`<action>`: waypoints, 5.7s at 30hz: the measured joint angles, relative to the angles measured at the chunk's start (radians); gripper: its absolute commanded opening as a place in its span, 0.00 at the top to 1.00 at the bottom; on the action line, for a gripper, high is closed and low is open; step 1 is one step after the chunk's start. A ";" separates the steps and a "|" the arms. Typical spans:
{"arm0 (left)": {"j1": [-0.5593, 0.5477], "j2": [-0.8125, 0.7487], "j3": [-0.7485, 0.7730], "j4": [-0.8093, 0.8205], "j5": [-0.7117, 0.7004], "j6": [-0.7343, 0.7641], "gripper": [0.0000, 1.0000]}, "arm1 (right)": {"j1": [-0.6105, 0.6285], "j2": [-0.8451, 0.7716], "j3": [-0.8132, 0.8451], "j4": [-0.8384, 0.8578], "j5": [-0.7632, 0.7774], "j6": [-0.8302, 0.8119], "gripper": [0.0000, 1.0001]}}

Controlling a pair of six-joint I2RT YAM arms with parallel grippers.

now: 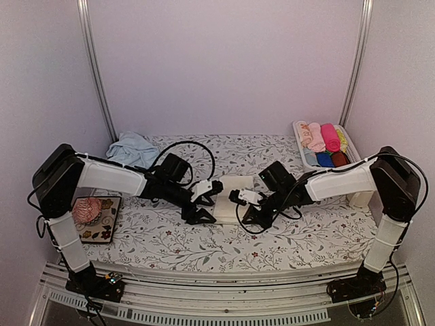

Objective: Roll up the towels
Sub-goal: Roll the towel at the center of the board.

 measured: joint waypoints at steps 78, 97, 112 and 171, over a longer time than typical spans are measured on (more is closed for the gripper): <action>-0.034 0.243 0.148 0.121 -0.195 -0.183 0.65 | -0.099 -0.077 -0.018 0.042 0.077 -0.023 0.41; -0.016 0.312 0.265 0.039 -0.130 -0.225 0.65 | 0.078 -0.086 -0.207 0.344 0.300 -0.395 0.42; -0.003 0.316 0.266 0.035 -0.093 -0.227 0.65 | 0.108 0.036 -0.169 0.435 0.472 -0.430 0.56; -0.069 -0.133 -0.441 0.631 -0.193 0.224 0.09 | -0.049 0.242 0.335 -0.339 -0.221 -0.111 0.96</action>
